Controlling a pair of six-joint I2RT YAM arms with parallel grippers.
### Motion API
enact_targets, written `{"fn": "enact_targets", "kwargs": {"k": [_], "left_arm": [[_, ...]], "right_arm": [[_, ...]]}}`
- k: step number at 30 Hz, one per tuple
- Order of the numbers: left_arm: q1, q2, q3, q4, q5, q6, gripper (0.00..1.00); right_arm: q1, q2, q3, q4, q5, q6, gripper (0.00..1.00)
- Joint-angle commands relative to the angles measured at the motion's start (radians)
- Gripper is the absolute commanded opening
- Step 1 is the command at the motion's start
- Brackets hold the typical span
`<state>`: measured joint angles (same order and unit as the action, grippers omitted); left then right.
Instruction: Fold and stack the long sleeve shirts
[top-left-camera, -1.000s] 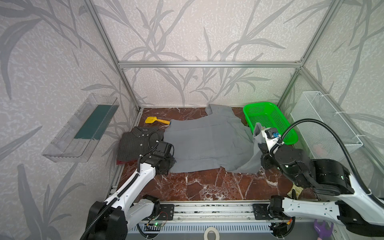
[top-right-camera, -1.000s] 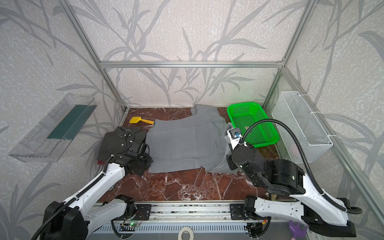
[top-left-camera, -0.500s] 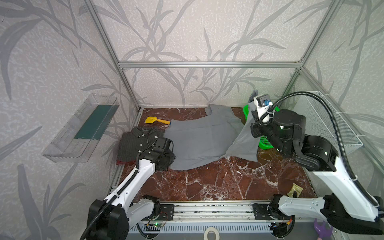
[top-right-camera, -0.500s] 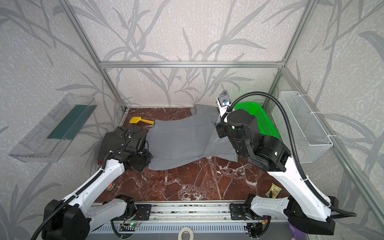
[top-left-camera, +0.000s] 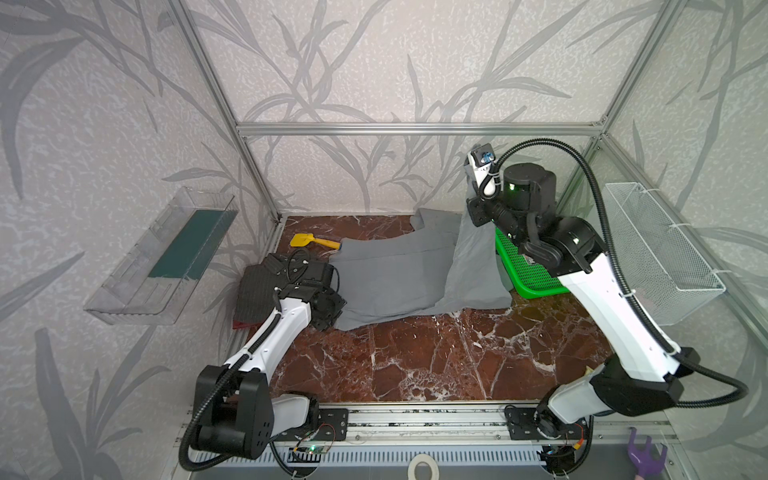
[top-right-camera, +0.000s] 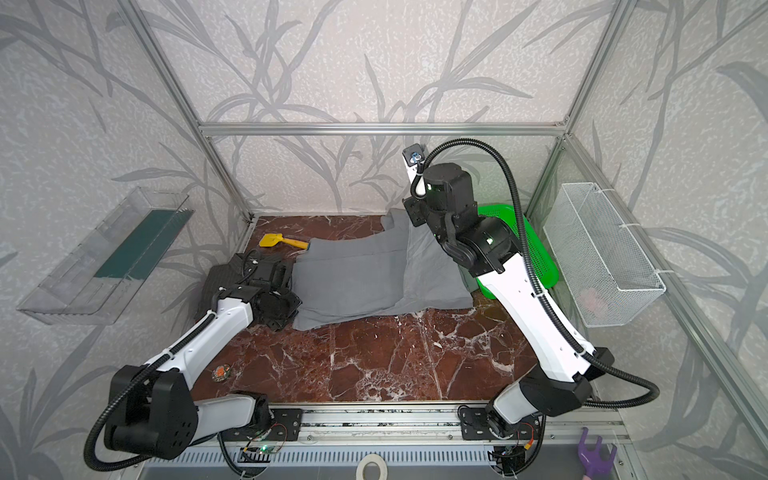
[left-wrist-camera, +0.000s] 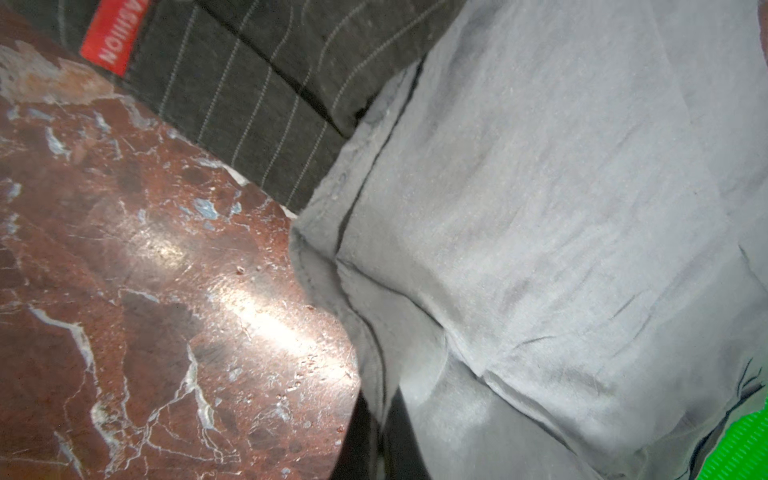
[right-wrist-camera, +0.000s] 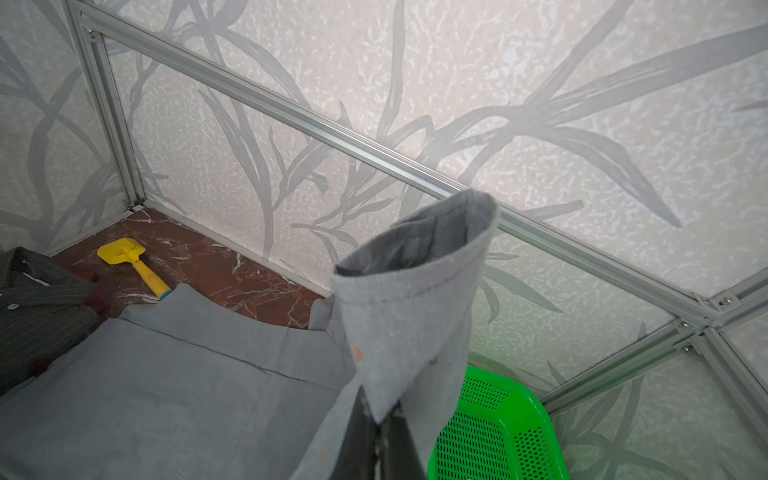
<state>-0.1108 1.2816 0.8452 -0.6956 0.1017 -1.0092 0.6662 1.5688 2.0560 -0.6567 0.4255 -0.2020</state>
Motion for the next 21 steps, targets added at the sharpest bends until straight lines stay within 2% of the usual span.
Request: {"fn": "enact_targets", "kwargs": {"k": [1, 11, 15, 21], "left_arm": [[0.023, 0.027, 0.045, -0.002, 0.009, -0.003, 0.0], [0.058, 0.152, 0.177, -0.086, 0.021, 0.037, 0.0], [0.083, 0.177, 0.195, -0.116, 0.022, 0.062, 0.05], [0.112, 0.161, 0.192, -0.128, 0.028, 0.087, 0.24]], "right_arm": [[-0.034, 0.075, 0.08, 0.047, -0.05, -0.041, 0.0], [-0.1, 0.326, 0.269, 0.039, -0.048, -0.059, 0.0], [-0.12, 0.414, 0.357, 0.025, -0.044, -0.058, 0.0], [-0.142, 0.559, 0.498, -0.019, -0.045, -0.061, 0.0]]}}
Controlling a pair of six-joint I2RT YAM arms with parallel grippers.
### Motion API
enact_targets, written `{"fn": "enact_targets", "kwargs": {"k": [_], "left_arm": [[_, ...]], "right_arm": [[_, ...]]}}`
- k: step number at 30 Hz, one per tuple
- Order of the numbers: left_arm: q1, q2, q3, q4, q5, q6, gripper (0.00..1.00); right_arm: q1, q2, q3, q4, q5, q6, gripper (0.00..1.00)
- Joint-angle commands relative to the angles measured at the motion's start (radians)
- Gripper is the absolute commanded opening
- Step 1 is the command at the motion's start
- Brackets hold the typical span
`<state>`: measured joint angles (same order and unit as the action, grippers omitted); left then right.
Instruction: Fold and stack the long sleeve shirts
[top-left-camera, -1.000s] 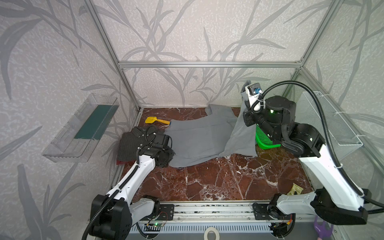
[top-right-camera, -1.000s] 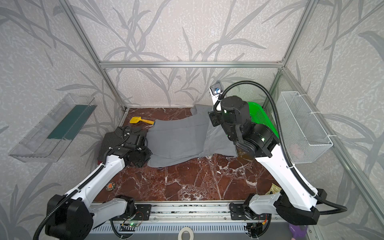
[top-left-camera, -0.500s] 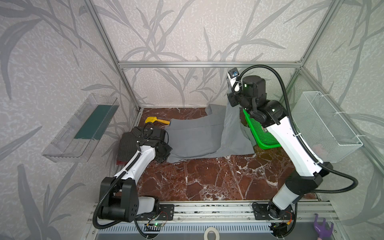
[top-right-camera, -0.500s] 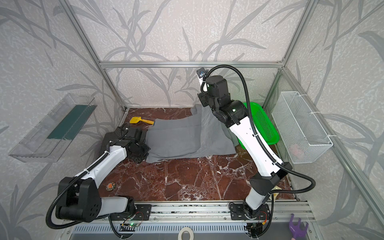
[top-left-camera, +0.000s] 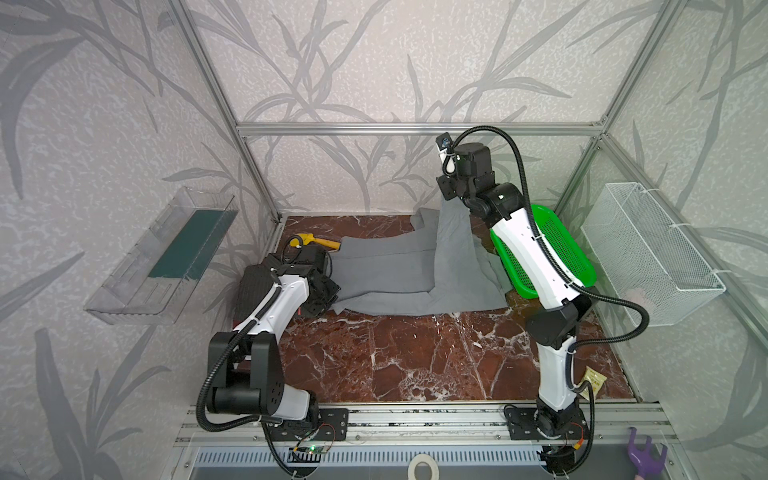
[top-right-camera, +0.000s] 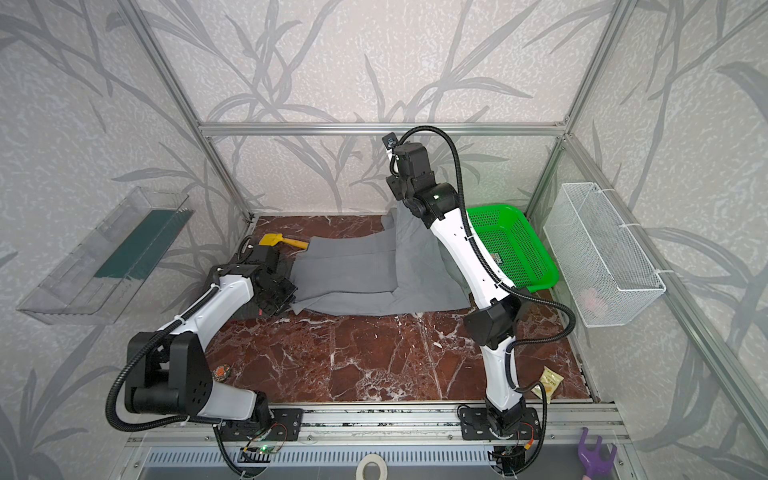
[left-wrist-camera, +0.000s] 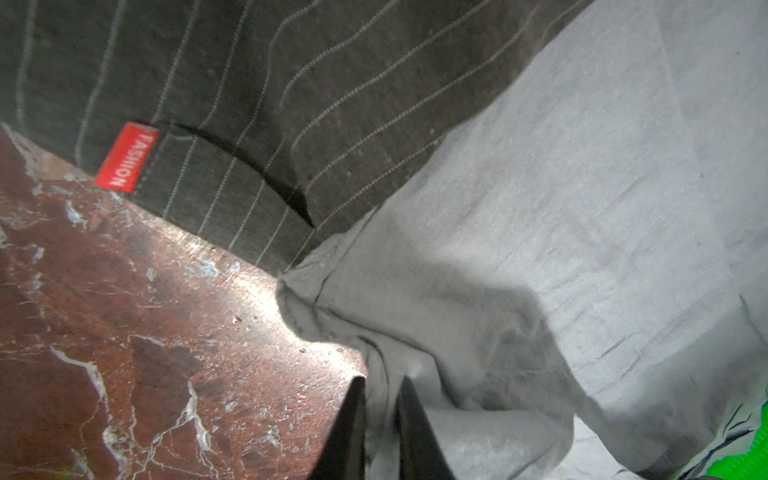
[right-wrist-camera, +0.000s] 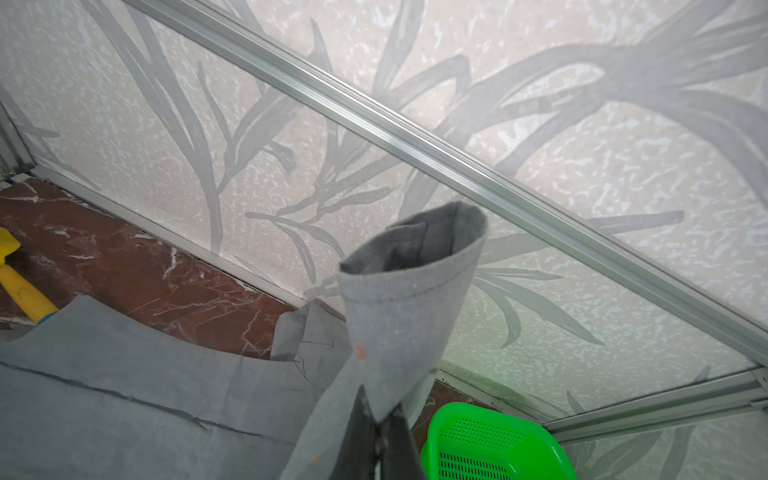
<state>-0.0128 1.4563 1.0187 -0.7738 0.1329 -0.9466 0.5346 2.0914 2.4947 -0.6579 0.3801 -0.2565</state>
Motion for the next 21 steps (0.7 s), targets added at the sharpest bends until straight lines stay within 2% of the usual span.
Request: {"fn": "enact_targets", "kwargs": {"k": [1, 5, 8, 10, 16, 21], "left_arm": [[0.02, -0.018, 0.018, -0.054, 0.0, 0.029, 0.29], [0.038, -0.026, 0.025, -0.063, 0.012, 0.038, 0.53], [0.041, -0.032, 0.039, -0.074, 0.025, 0.045, 0.61], [0.042, -0.047, 0.037, -0.077, 0.029, 0.046, 0.74], [0.024, -0.126, 0.003, -0.028, 0.068, 0.024, 0.8], [-0.079, -0.148, 0.024, -0.018, 0.006, 0.029, 0.8]], "right_arm": [[-0.014, 0.057, 0.076, -0.024, 0.004, -0.004, 0.0], [-0.021, 0.098, 0.085, -0.01, 0.028, -0.007, 0.0], [-0.027, 0.122, 0.09, 0.006, 0.034, -0.011, 0.0], [-0.03, 0.141, 0.102, 0.012, 0.058, -0.014, 0.0], [-0.036, 0.17, 0.125, -0.002, 0.123, -0.012, 0.0], [-0.039, 0.164, 0.114, -0.027, 0.123, 0.002, 0.0]]}}
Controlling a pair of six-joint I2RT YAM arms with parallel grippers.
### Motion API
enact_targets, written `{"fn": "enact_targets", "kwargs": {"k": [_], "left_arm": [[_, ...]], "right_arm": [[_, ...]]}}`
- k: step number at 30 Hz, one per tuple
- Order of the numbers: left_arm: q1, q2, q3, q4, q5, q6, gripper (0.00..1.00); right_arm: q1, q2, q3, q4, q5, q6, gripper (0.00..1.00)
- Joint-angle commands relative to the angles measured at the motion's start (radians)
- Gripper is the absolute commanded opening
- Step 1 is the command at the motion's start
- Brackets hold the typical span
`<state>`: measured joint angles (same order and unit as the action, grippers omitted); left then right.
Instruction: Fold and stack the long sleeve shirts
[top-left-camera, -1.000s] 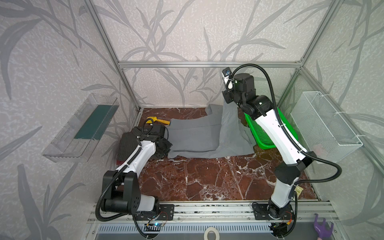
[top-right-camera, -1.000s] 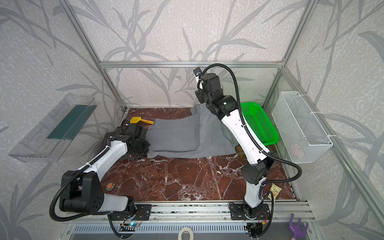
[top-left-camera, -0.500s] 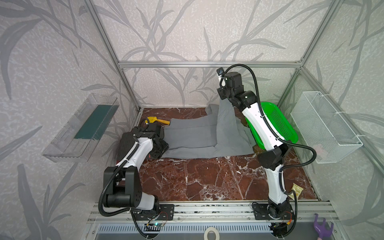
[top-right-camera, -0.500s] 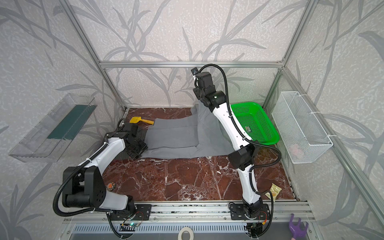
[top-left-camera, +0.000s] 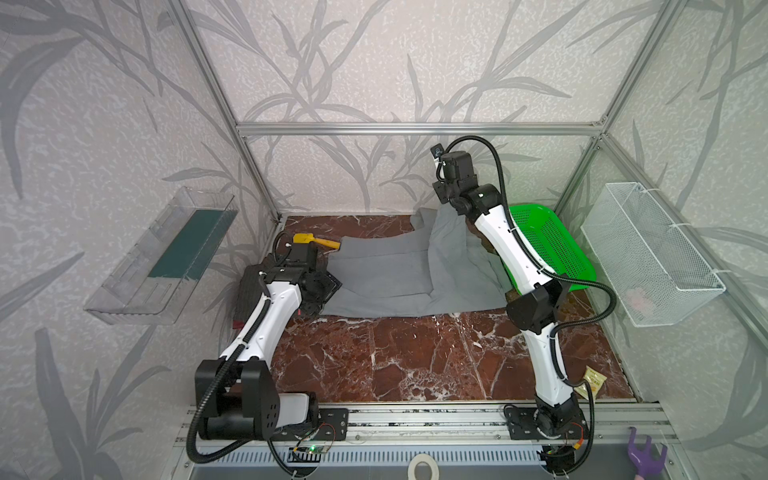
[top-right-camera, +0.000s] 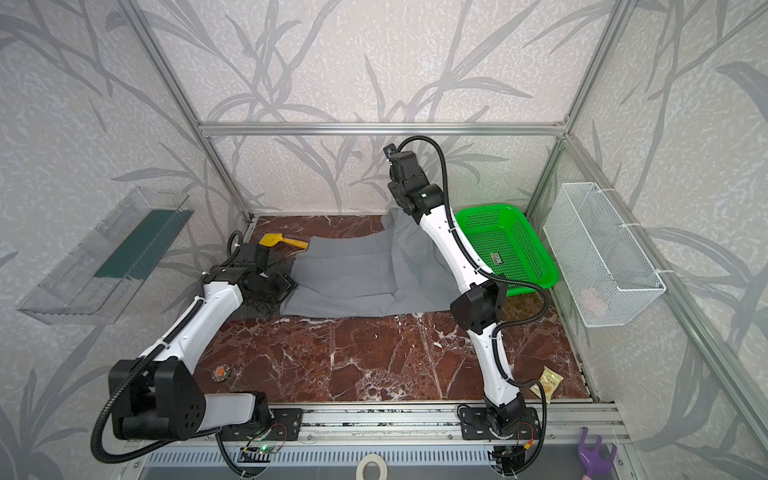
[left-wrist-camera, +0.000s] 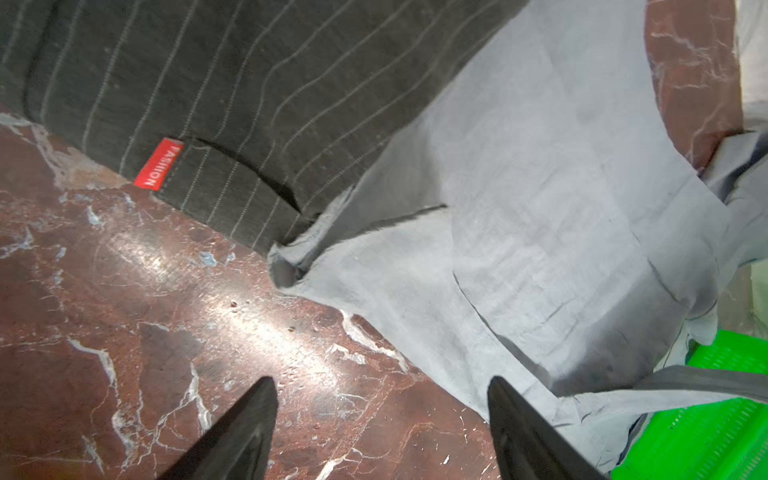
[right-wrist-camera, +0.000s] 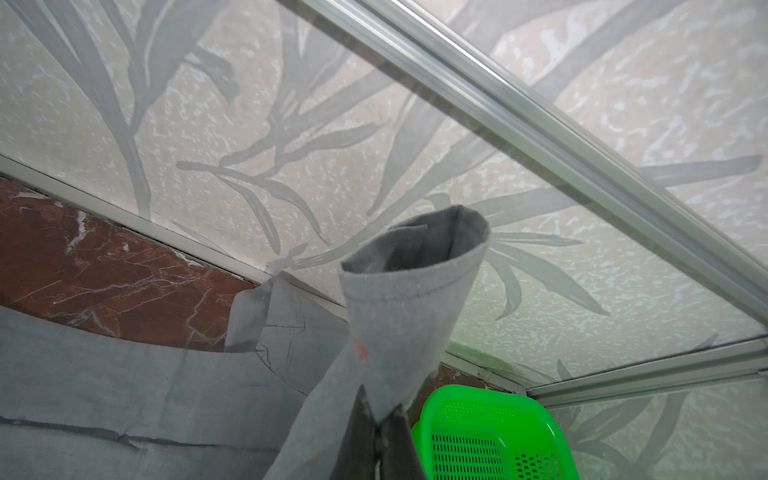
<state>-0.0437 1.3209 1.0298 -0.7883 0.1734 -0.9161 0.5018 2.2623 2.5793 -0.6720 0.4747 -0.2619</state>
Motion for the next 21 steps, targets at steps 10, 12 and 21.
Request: {"fn": "enact_targets", "kwargs": {"k": [10, 12, 21], "left_arm": [[-0.112, 0.025, 0.027, 0.222, 0.068, 0.041, 0.8], [-0.124, 0.031, 0.054, 0.292, 0.101, 0.088, 0.81], [-0.153, 0.038, 0.179, 0.38, 0.108, 0.325, 0.81]], "right_arm": [[-0.005, -0.151, -0.119, -0.165, 0.035, 0.261, 0.0], [-0.006, -0.202, -0.193, -0.176, -0.031, 0.332, 0.0], [-0.001, -0.44, -0.624, -0.049, -0.37, 0.585, 0.0]]}}
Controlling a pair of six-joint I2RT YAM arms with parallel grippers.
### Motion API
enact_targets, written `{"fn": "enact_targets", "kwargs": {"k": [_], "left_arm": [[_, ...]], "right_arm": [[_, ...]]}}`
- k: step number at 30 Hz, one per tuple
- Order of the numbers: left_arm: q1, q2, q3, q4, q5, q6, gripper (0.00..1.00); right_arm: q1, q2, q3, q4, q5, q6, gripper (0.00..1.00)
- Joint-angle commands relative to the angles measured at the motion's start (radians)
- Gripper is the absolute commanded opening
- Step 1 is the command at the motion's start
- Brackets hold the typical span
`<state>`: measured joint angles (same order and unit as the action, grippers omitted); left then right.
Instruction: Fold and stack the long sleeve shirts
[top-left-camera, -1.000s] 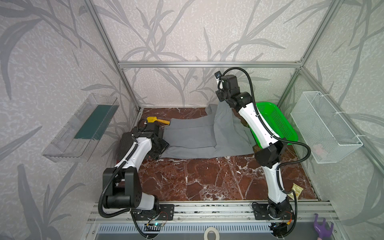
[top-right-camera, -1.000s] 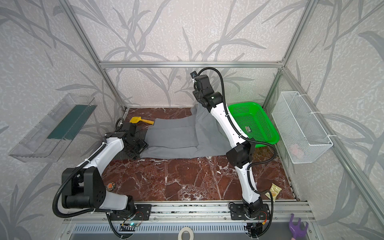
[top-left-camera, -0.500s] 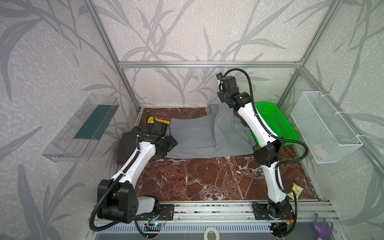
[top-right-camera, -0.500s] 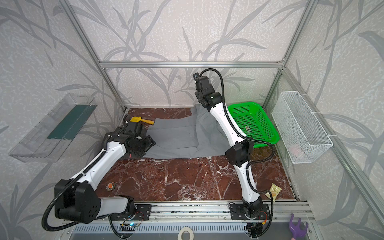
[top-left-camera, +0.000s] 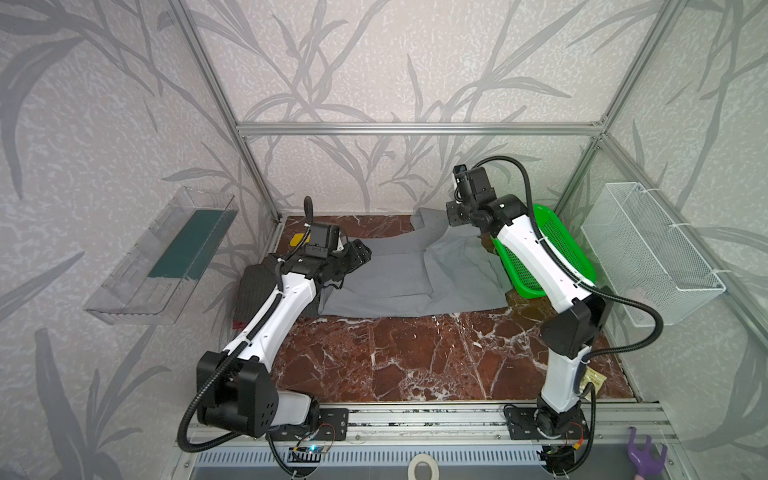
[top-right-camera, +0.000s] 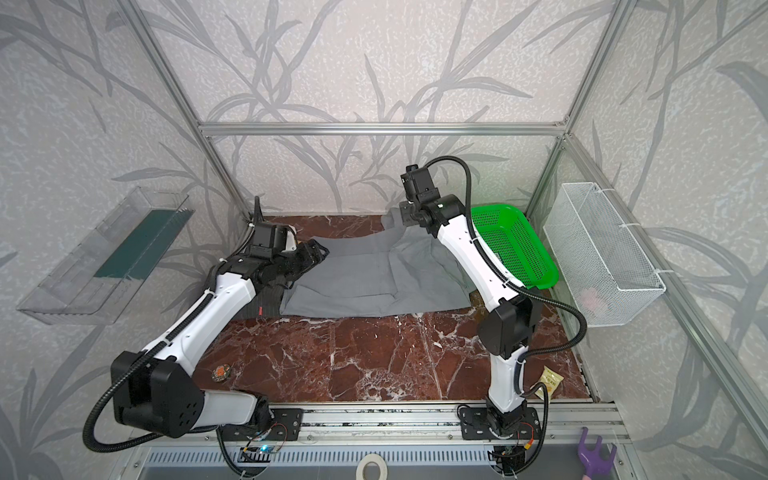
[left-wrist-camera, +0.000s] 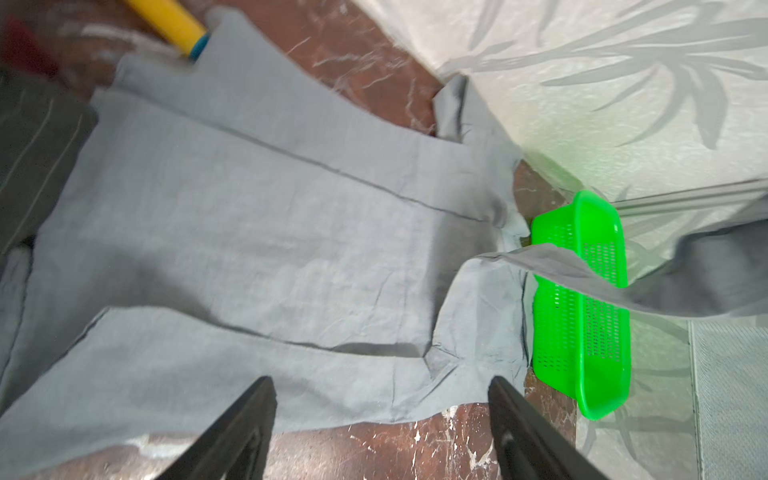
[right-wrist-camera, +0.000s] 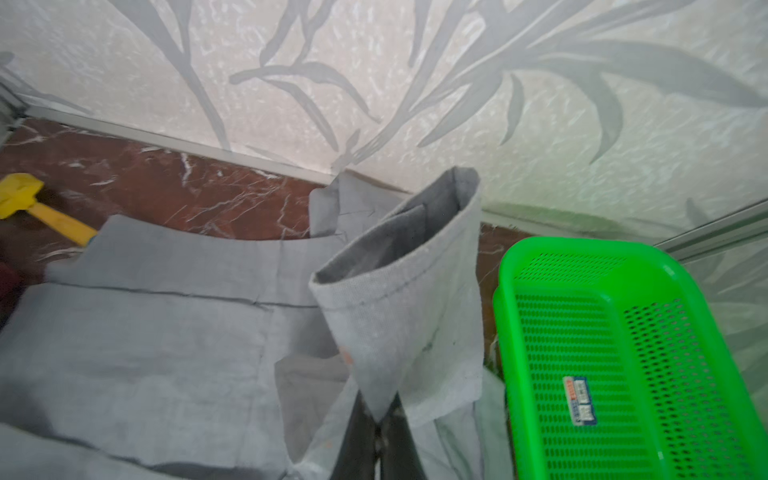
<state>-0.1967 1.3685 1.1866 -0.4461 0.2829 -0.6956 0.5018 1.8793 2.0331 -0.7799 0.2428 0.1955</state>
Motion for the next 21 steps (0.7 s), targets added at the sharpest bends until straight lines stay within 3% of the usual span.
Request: {"fn": "enact_targets", "kwargs": {"k": [1, 6, 15, 17, 21], "left_arm": [[0.0, -0.015, 0.025, 0.031, -0.009, 0.121, 0.81], [0.0, -0.025, 0.023, -0.001, -0.013, 0.136, 0.81], [0.0, -0.062, -0.042, 0.011, -0.016, 0.15, 0.81], [0.0, -0.073, -0.053, 0.006, -0.03, 0.162, 0.81], [0.0, -0.093, -0.074, -0.001, -0.047, 0.193, 0.82]], "right_arm": [[0.0, -0.078, -0.132, 0.08, -0.155, 0.164, 0.0], [0.031, -0.167, -0.33, 0.181, -0.231, 0.3, 0.0], [0.176, -0.179, -0.472, 0.222, -0.19, 0.505, 0.0], [0.219, -0.141, -0.476, 0.226, -0.176, 0.513, 0.07], [0.28, -0.092, -0.422, 0.189, -0.181, 0.507, 0.35]]}}
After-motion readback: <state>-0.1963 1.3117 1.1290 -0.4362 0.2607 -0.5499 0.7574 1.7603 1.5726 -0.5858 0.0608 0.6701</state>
